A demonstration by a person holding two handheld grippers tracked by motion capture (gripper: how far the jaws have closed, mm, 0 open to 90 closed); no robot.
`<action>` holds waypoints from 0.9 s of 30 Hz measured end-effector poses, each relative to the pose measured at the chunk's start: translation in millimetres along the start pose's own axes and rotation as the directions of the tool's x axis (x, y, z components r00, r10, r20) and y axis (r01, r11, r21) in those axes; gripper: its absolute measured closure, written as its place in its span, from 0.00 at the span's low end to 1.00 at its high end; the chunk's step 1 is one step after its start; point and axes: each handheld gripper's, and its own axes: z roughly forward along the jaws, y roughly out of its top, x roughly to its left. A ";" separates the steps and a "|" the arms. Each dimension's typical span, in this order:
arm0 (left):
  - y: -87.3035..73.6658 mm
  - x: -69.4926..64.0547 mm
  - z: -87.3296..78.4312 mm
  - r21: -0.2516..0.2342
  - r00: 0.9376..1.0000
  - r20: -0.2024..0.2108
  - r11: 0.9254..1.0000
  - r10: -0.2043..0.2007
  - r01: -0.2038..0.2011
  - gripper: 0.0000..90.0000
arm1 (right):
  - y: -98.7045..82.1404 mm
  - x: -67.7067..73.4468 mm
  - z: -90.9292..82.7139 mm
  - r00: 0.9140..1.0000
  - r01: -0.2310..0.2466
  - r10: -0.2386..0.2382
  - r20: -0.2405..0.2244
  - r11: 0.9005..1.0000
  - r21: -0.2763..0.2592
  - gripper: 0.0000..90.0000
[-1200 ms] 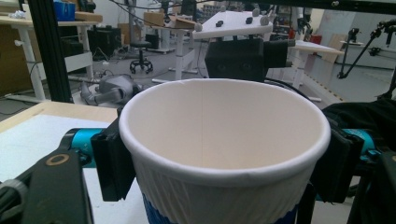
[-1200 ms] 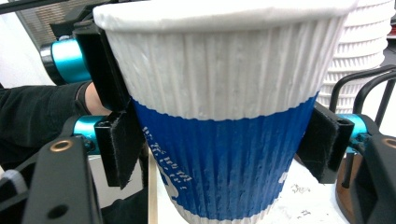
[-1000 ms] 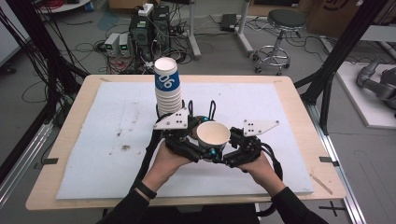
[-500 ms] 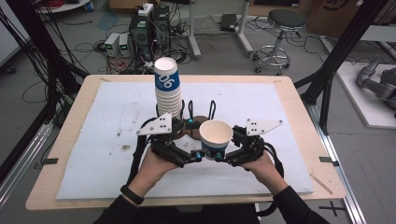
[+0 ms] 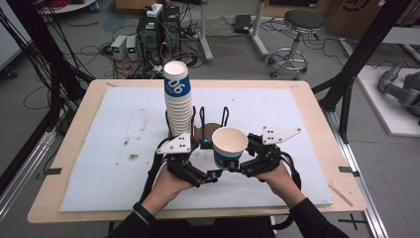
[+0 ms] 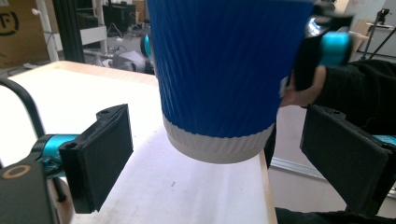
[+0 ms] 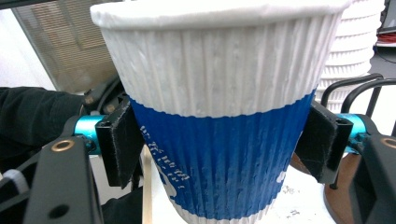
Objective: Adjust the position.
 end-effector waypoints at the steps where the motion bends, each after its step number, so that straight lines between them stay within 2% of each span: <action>1: -0.4 0.0 2.0 0.000 1.000 0.004 1.000 0.000 0.000 0.10 | 0.0 0.1 0.7 1.000 0.008 -0.008 -0.001 1.000 -0.003 0.29; 5: -1.9 0.0 8.6 0.004 1.000 0.015 1.000 -0.014 0.014 0.11 | -0.7 2.2 3.0 1.000 0.004 -0.004 -0.007 1.000 0.002 0.29; 10: -2.8 -0.1 12.2 0.008 1.000 0.013 1.000 -0.005 0.005 0.14 | -1.7 3.7 6.1 1.000 0.000 0.000 -0.019 1.000 0.004 0.29; 12: -2.8 -0.5 12.9 0.004 1.000 0.008 1.000 -0.003 0.003 0.18 | -2.0 4.1 6.9 1.000 0.001 -0.001 -0.021 1.000 0.007 0.29; 13: -2.8 -0.1 12.8 -0.002 0.999 0.032 1.000 -0.007 0.007 0.21 | -2.4 4.7 8.3 1.000 0.009 -0.009 -0.020 1.000 0.009 0.29; 16: -3.2 -0.6 12.3 -0.004 0.999 0.051 1.000 0.002 -0.001 0.31 | -2.9 4.9 8.8 1.000 0.003 -0.002 -0.017 1.000 0.013 0.29; 17: -3.5 -1.1 12.3 -0.004 0.999 0.045 1.000 0.004 -0.003 0.33 | -3.1 4.4 8.8 1.000 0.003 -0.003 -0.015 1.000 0.014 0.29; 24: -6.2 -1.1 12.4 0.014 0.999 0.049 1.000 0.006 -0.006 0.33 | -3.3 5.3 11.1 1.000 0.024 -0.024 -0.009 0.999 0.035 0.24; 27: -7.2 -1.4 12.7 0.023 0.999 0.053 1.000 0.009 -0.010 0.33 | -1.1 6.9 11.7 1.000 0.019 -0.019 -0.004 0.999 0.030 0.22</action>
